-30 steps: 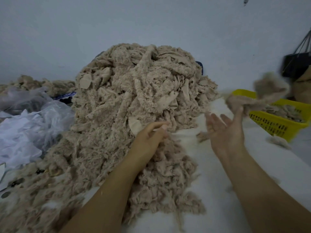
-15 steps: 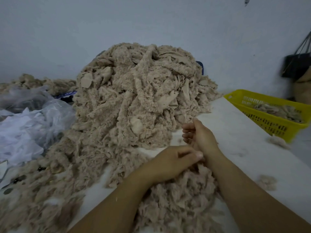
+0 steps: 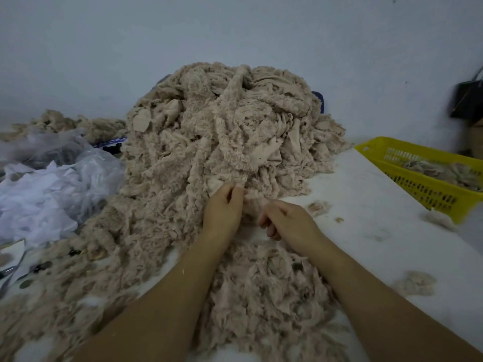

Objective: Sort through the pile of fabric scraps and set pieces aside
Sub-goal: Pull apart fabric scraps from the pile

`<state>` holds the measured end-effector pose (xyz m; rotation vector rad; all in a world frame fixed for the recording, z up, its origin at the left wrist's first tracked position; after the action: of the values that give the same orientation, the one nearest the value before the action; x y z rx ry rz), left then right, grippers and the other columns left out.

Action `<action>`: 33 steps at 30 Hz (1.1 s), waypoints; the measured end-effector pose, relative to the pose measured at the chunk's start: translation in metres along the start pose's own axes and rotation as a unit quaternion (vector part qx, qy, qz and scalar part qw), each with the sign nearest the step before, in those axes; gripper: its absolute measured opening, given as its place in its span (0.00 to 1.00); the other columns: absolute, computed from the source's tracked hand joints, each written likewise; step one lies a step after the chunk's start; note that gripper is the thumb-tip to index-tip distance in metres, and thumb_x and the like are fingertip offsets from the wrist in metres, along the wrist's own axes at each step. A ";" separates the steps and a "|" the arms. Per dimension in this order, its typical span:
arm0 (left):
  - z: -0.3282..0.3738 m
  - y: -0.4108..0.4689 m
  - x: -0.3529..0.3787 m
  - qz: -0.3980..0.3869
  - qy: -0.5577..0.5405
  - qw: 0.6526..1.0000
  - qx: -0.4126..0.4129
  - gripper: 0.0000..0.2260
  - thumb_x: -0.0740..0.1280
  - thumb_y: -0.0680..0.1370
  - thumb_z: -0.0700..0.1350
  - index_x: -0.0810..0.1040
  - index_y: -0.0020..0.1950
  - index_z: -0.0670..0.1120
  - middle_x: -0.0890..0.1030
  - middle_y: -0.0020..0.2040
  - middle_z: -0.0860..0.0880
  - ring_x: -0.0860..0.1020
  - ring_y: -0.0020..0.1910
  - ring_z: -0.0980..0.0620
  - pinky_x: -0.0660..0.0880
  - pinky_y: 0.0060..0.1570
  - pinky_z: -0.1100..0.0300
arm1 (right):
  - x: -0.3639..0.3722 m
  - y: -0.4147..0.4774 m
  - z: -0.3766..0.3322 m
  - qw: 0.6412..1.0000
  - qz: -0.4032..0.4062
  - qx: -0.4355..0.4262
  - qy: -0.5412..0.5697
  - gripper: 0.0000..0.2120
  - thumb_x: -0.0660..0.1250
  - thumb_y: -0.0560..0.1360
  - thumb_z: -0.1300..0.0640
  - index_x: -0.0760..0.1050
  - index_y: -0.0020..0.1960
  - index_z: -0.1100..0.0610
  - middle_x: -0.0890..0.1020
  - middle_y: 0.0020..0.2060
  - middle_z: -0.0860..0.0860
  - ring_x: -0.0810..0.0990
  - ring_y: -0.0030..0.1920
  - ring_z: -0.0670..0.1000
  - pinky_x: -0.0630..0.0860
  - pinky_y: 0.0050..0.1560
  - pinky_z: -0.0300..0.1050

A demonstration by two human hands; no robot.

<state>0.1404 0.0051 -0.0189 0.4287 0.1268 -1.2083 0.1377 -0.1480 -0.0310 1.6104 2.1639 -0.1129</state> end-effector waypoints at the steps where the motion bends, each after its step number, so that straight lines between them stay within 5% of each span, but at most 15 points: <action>1: 0.000 0.001 -0.001 0.002 -0.027 1.000 -0.002 0.12 0.61 0.83 0.48 0.80 0.42 0.52 0.83 0.38 0.48 0.79 0.36 0.47 0.77 0.39 0.52 | 0.012 -0.002 -0.007 0.998 -0.049 -0.022 -0.031 0.21 0.60 0.75 0.31 0.77 0.41 0.48 0.80 0.38 0.48 0.77 0.35 0.45 0.76 0.39 0.48; 3: -0.004 0.006 -0.006 -0.005 -0.090 0.995 -0.033 0.12 0.62 0.83 0.46 0.81 0.42 0.49 0.83 0.35 0.52 0.78 0.32 0.54 0.76 0.36 0.56 | 0.042 -0.009 -0.013 0.965 -0.161 -0.081 -0.192 0.24 0.61 0.70 0.26 0.74 0.48 0.46 0.75 0.45 0.46 0.73 0.44 0.45 0.73 0.42 0.44; 6: -0.006 0.017 -0.015 -0.059 -0.169 0.981 -0.069 0.14 0.61 0.84 0.47 0.83 0.45 0.45 0.85 0.38 0.49 0.79 0.33 0.55 0.75 0.31 0.64 | 0.068 -0.019 -0.016 0.903 -0.213 -0.161 -0.336 0.14 0.66 0.76 0.41 0.70 0.49 0.50 0.69 0.47 0.47 0.65 0.48 0.45 0.68 0.47 0.43; 9: -0.009 0.014 -0.017 -0.131 -0.195 0.970 -0.069 0.16 0.59 0.85 0.50 0.84 0.49 0.45 0.86 0.44 0.48 0.82 0.38 0.54 0.76 0.35 0.65 | 0.040 -0.010 -0.018 0.973 -0.129 -0.089 -0.169 0.09 0.63 0.80 0.50 0.67 0.44 0.53 0.70 0.38 0.47 0.67 0.36 0.38 0.65 0.36 0.36; 11: -0.015 0.005 -0.018 -0.170 -0.140 0.974 -0.059 0.17 0.59 0.84 0.55 0.84 0.51 0.49 0.86 0.48 0.53 0.83 0.45 0.58 0.77 0.42 0.69 | 0.003 -0.001 -0.007 1.000 -0.020 0.012 -0.008 0.11 0.62 0.81 0.49 0.67 0.44 0.54 0.74 0.37 0.52 0.72 0.35 0.43 0.68 0.39 0.41; 14: -0.011 -0.010 -0.009 -0.265 0.042 0.963 0.016 0.19 0.62 0.74 0.70 0.82 0.56 0.62 0.80 0.52 0.73 0.78 0.52 0.70 0.70 0.45 0.79 | -0.018 -0.002 0.013 0.963 0.039 0.134 0.230 0.10 0.67 0.79 0.51 0.74 0.49 0.59 0.80 0.42 0.61 0.82 0.41 0.58 0.77 0.42 0.47; 17: -0.014 -0.014 0.001 -0.324 0.151 0.933 0.032 0.14 0.67 0.74 0.68 0.81 0.50 0.60 0.79 0.42 0.64 0.77 0.39 0.63 0.71 0.42 0.68 | -0.025 -0.002 0.017 0.923 0.069 0.143 0.351 0.09 0.68 0.79 0.52 0.77 0.44 0.57 0.81 0.35 0.51 0.78 0.28 0.48 0.74 0.26 0.39; 19: -0.011 -0.008 -0.003 -0.282 0.171 0.941 0.070 0.14 0.64 0.81 0.57 0.75 0.38 0.52 0.72 0.30 0.56 0.69 0.26 0.60 0.67 0.32 0.63 | -0.032 0.001 0.017 0.896 0.087 0.123 0.418 0.09 0.65 0.80 0.53 0.75 0.45 0.57 0.79 0.33 0.49 0.69 0.22 0.45 0.68 0.21 0.38; 23: -0.014 0.014 -0.053 -0.008 0.051 0.999 0.015 0.15 0.60 0.83 0.50 0.77 0.41 0.46 0.72 0.25 0.56 0.67 0.22 0.60 0.64 0.24 0.65 | -0.040 0.000 0.025 0.874 0.114 0.165 0.443 0.15 0.65 0.80 0.47 0.80 0.39 0.54 0.72 0.24 0.48 0.64 0.18 0.45 0.65 0.19 0.37; 27: -0.036 0.018 -0.093 0.175 -0.167 0.966 -0.091 0.12 0.60 0.82 0.44 0.70 0.38 0.47 0.71 0.27 0.54 0.66 0.27 0.54 0.63 0.26 0.63 | -0.038 0.002 0.019 0.824 0.087 0.150 0.540 0.19 0.60 0.81 0.45 0.76 0.40 0.57 0.70 0.24 0.48 0.61 0.18 0.45 0.63 0.20 0.36; 30: -0.037 0.018 -0.095 0.180 -0.163 0.966 -0.094 0.10 0.59 0.81 0.42 0.72 0.40 0.49 0.73 0.33 0.50 0.68 0.29 0.53 0.65 0.30 0.60 | -0.042 0.001 0.016 0.800 0.088 0.125 0.580 0.21 0.58 0.81 0.45 0.77 0.39 0.58 0.71 0.27 0.49 0.62 0.19 0.46 0.62 0.20 0.36; 33: -0.022 0.017 -0.078 0.097 -0.144 0.984 -0.042 0.15 0.58 0.82 0.41 0.81 0.42 0.54 0.79 0.31 0.53 0.73 0.27 0.57 0.71 0.26 0.65 | -0.051 0.000 0.015 0.781 0.125 0.101 0.604 0.25 0.56 0.82 0.45 0.79 0.37 0.59 0.73 0.28 0.51 0.64 0.19 0.46 0.62 0.21 0.36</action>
<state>0.1312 0.0868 -0.0100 0.1849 -0.1099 -1.0567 0.1536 -0.1982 -0.0249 2.4773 2.7537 1.1085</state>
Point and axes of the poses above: each hand's wrist, its own y-axis towards the middle knuckle, its own x-axis out of the palm, z = x × y, the point moved 9 cm from there along y, towards the middle knuckle
